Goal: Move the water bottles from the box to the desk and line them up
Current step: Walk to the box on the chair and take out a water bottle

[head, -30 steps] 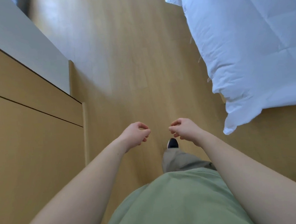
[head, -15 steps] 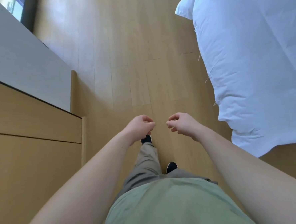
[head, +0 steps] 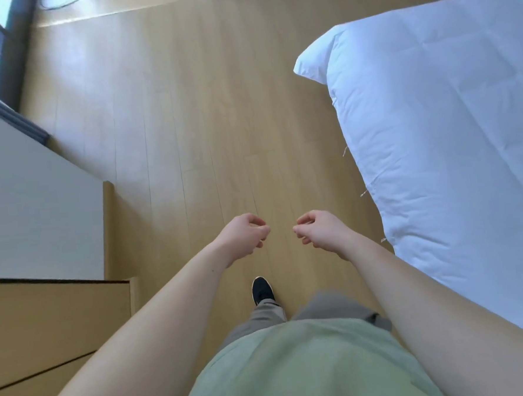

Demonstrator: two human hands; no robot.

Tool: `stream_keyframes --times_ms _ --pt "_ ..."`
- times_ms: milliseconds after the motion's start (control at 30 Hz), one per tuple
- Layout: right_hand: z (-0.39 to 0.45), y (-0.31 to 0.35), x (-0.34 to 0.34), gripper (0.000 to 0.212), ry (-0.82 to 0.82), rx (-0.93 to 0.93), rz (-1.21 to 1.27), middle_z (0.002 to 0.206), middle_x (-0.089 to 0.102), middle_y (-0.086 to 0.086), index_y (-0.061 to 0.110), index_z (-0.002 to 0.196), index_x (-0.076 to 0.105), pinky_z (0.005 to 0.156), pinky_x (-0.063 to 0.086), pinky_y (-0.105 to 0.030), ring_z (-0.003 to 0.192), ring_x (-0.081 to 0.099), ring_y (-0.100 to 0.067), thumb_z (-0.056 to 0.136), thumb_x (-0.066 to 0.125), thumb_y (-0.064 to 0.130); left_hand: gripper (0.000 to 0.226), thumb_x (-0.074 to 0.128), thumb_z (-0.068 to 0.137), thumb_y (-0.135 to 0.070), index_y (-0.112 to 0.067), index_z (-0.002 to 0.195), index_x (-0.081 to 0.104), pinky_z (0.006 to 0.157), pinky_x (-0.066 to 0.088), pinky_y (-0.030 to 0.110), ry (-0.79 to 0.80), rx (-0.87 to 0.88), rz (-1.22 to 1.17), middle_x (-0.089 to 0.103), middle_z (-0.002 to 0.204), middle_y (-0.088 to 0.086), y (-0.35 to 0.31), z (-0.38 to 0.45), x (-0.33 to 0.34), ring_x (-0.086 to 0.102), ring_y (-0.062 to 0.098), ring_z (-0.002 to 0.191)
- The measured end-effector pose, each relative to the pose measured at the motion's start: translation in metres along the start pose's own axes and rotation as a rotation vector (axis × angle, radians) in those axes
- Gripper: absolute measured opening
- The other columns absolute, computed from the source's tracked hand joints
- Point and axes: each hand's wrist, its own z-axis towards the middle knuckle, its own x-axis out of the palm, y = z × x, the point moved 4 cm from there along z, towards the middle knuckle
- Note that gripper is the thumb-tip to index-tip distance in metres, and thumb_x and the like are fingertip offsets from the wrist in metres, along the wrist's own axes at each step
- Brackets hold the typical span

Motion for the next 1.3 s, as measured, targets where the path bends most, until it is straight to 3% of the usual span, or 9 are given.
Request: stream_keyframes --times_ms 267,367,467,667,867,1300 --pt "0.077 0.065 -0.038 0.031 0.002 0.047 0.021 0.103 0.07 -0.001 0.015 0.122 0.06 0.084 0.054 -0.033 0.096 0.069 -0.017 0.094 0.063 0.028 0.026 0.06 0.097 -0.033 -0.019 0.119 0.062 0.087 0.058 0.037 0.037 -0.011 0.043 0.073 0.099 -0.002 -0.058 0.082 -0.059 0.071 0.015 0.095" --pt "0.115 0.083 -0.058 0.031 0.015 0.04 0.035 0.105 0.07 -0.002 0.014 0.122 0.06 0.076 0.051 -0.028 0.098 0.069 -0.018 0.094 0.063 0.027 0.025 0.061 0.097 -0.034 -0.021 0.118 0.062 0.085 0.059 0.035 0.023 -0.016 0.052 0.073 0.099 -0.001 -0.081 0.118 -0.076 0.071 0.015 0.095" --pt "0.16 0.103 -0.084 0.03 0.025 0.041 0.05 0.104 0.071 -0.001 0.016 0.121 0.061 0.078 0.052 -0.029 0.096 0.069 -0.016 0.094 0.063 0.028 0.025 0.06 0.098 -0.035 -0.021 0.119 0.062 0.084 0.058 0.033 0.018 -0.041 0.072 0.072 0.1 -0.002 -0.109 0.157 -0.09 0.07 0.014 0.095" --pt "0.24 0.152 -0.155 0.029 0.051 0.027 0.069 0.102 0.071 0.001 0.018 0.12 0.059 0.091 0.054 -0.036 0.094 0.069 -0.014 0.094 0.061 0.03 0.028 0.061 0.098 -0.036 -0.02 0.121 0.062 0.081 0.058 0.032 -0.017 -0.086 0.093 0.072 0.102 -0.001 -0.186 0.227 -0.12 0.07 0.015 0.096" --pt "0.305 0.198 -0.226 0.029 0.044 0.008 0.086 0.105 0.072 -0.004 0.016 0.119 0.059 0.089 0.053 -0.037 0.1 0.069 -0.02 0.094 0.061 0.03 0.026 0.06 0.1 -0.034 -0.02 0.121 0.061 0.084 0.058 0.033 -0.036 -0.077 0.112 0.071 0.103 0.0 -0.272 0.289 -0.14 0.069 0.016 0.097" --pt "0.422 0.234 -0.34 0.029 -0.037 0.095 0.135 0.101 0.072 -0.001 0.02 0.117 0.06 0.09 0.055 -0.037 0.097 0.069 -0.016 0.092 0.062 0.035 0.019 0.06 0.098 -0.031 -0.021 0.114 0.062 0.086 0.058 0.038 0.093 -0.026 0.157 0.071 0.102 0.001 -0.394 0.45 -0.155 0.071 0.018 0.097"
